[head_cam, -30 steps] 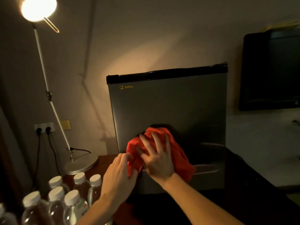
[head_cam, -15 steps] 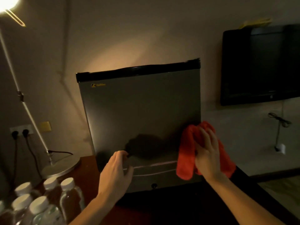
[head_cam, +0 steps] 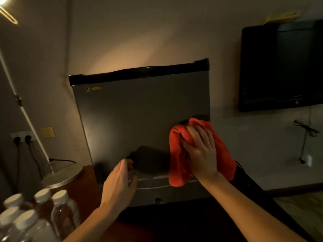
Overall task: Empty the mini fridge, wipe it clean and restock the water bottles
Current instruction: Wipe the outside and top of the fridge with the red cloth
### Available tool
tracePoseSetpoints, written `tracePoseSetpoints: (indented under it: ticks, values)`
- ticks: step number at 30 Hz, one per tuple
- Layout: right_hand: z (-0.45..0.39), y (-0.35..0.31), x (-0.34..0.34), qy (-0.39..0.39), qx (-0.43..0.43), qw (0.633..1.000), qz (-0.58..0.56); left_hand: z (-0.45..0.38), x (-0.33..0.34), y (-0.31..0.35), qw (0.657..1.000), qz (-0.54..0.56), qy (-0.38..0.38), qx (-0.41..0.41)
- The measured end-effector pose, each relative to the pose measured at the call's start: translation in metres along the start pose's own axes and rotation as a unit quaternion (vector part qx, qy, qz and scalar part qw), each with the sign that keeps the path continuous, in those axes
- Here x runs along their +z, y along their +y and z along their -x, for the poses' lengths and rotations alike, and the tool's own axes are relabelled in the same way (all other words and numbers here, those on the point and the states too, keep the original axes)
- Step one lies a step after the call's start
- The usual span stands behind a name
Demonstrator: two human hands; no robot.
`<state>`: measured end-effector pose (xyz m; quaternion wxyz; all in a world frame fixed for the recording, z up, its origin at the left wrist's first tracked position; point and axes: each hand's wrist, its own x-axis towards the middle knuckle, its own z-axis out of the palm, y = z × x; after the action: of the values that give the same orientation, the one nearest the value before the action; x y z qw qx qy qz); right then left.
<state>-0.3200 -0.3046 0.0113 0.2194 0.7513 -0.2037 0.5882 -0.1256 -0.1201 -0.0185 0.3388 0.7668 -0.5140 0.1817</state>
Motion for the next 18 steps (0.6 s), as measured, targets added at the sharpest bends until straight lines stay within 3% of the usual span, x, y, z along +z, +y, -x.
tracePoseSetpoints:
  ticks: [4,10,15,18]
  values:
    - [0.051,-0.035,0.03,-0.022,-0.057,0.998,-0.004,0.018,-0.005,-0.022,0.999,0.006,0.024,-0.042]
    - [0.103,-0.129,0.067,-0.163,-0.187,0.969,0.003,0.054,-0.012,-0.042,0.995,0.046,0.064,-0.053]
    - [0.071,-0.197,0.099,-0.157,-0.272,0.949,-0.033,0.082,-0.012,-0.056,0.997,0.057,0.055,-0.024]
    - [0.046,-0.231,0.115,-0.165,-0.298,0.94,-0.024,0.08,-0.019,-0.075,0.991,0.079,0.092,-0.048]
